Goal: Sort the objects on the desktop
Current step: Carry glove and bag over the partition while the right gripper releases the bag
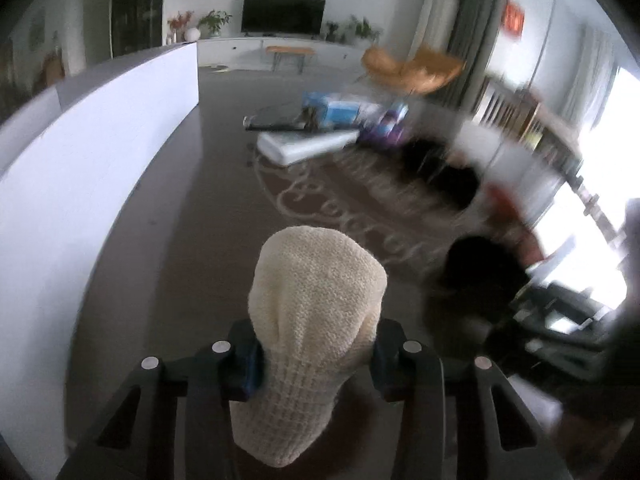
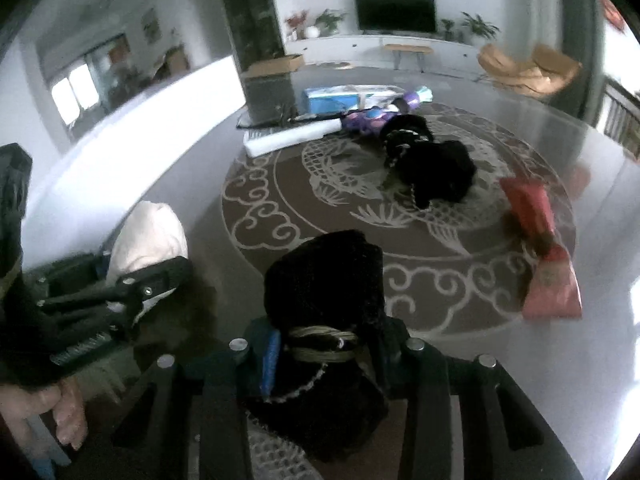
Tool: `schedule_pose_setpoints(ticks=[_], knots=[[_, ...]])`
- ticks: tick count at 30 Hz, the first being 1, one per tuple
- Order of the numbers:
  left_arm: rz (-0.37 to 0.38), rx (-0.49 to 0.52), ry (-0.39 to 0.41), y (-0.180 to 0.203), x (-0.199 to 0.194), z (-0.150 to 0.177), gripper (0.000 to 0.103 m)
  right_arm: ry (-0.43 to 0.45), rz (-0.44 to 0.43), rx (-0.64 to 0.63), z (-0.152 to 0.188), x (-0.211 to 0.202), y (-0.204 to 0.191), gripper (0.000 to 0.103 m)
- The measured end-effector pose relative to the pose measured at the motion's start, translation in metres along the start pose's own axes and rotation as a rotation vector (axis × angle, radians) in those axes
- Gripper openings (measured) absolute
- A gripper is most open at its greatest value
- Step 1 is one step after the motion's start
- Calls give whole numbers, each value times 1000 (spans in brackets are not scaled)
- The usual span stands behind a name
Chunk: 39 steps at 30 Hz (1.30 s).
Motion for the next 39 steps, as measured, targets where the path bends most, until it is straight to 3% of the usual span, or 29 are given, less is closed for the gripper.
schedule_pose_setpoints(ticks=[4,9,14,18,22,27,28,30,31,32,36,39], knots=[[117,-79,97,-7,-33,-5,42,75,-26,-14,-5,-35,-12,38],[150,-142,179,-17,-74,-4,42,103,-63,-45,-18,-53,-24,38],[101,-192,266,-49,-139,-15,42,144,-153,-88,-43,-67,-64,38],[-18,-257,322,-113,-188,-32,42,205,-295,-163,-83,-79,-134,38],[-154,-323,260,-187,-187,-44,42,197,-423,-271,-110,-73,-218,38],[-268,-387,89,-263,-149,-46,45,78,-529,-381,-111,-35,-312,39],[-293,-406,44,-274,-139,-43,49,39,-533,-393,-108,-22,-326,42],[-347,-447,-23,-289,-124,-38,55,-52,-524,-416,-100,3,-346,59],[-378,-474,-58,-295,-117,-33,55,-80,-518,-437,-95,13,-355,75],[-387,-481,-78,-296,-116,-32,55,-79,-508,-448,-94,16,-357,84],[-395,-464,-11,-279,-123,-31,58,10,-509,-417,-95,-1,-339,85],[-364,-436,54,-245,-132,-34,58,164,-451,-367,-97,-30,-286,89]])
Point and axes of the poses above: each gripper's, at about its wrist camera, not at the fingertips, and x roughly the way its jaws point, y to its right, z to its underside, the point moved 5 cm from there along x, roughly the way its jaws point, and after that the axes turned 1 degree about -x, right-handed, at the moved point
